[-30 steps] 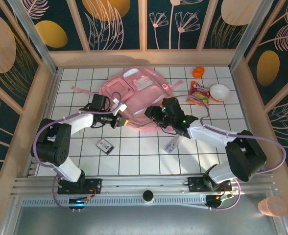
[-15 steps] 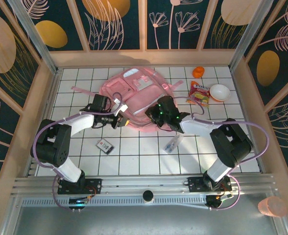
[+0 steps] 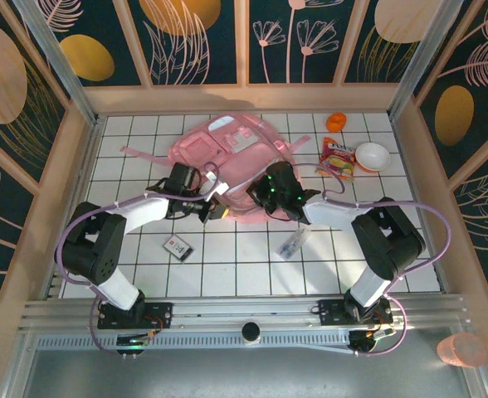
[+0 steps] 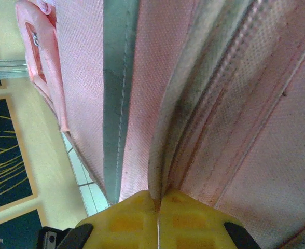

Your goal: Pack the student bag

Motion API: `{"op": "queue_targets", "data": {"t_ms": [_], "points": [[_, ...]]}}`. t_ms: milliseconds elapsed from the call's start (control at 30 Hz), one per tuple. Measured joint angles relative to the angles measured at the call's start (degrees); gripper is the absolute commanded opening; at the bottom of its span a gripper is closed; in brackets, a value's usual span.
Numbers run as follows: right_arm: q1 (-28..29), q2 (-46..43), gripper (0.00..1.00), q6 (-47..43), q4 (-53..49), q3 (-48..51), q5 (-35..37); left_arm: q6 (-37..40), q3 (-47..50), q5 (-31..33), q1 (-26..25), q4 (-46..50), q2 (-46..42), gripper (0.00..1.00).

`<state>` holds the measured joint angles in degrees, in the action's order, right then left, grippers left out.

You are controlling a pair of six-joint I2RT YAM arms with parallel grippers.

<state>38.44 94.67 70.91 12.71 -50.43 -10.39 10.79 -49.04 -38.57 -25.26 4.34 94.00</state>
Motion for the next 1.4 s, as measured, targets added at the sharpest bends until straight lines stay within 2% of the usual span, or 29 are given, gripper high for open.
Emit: {"op": "queue_targets", "data": {"t_ms": [100,200,267,367,467,567,700,833,1000,1133,1267,1400], "points": [[-0.1,0.0,0.05,0.0,0.1,-0.1,0.4,-1.5,-0.4,0.5,-2.4,-1.4,0.0,0.01],[-0.6,0.0,0.04,0.0,0.0,-0.1,1.2,-3.3,-0.6,1.7,-4.8,-3.2,0.0,0.16],[-0.8,0.0,0.04,-0.1,0.2,-0.1,1.5,-4.6,-0.7,1.4,-6.1,-4.4,0.0,0.33],[-0.9,0.0,0.00,-1.2,1.4,-0.2,0.7,-4.5,-1.2,-0.6,-7.8,-4.6,0.0,0.54],[-0.7,-0.5,0.00,-3.1,2.1,-0.4,-1.3,-2.3,-2.5,-1.2,-9.1,-4.0,-1.5,0.65],[-1.1,-2.4,0.00,-6.4,0.7,-1.5,-2.9,0.9,-2.6,0.5,-8.7,-3.0,-5.8,0.72],[-2.1,-5.3,0.00,-10.7,-2.6,-4.6,-4.8,5.0,-2.2,4.7,-6.4,-3.7,-12.4,0.76],[-3.2,-7.7,0.00,-14.4,-5.6,-6.6,-7.2,10.9,-0.4,11.8,-5.2,-6.5,-17.6,0.80],[-4.0,-8.0,0.00,-17.1,-8.3,-7.8,-9.6,19.5,-0.3,17.5,-5.2,-7.1,-16.7,0.82],[-4.2,-8.0,0.00,-17.9,-9.2,-8.3,-10.7,25.8,-0.2,18.3,-5.2,-6.9,-14.5,0.83],[-4.4,-8.0,0.00,-18.1,-9.7,-8.9,-11.8,30.4,0.7,18.6,-5.2,-6.9,-13.4,0.82],[-4.7,-7.6,0.00,-18.1,-10.1,-9.7,-13.0,33.9,3.1,20.1,-5.2,-9.7,-12.3,0.72]]}}
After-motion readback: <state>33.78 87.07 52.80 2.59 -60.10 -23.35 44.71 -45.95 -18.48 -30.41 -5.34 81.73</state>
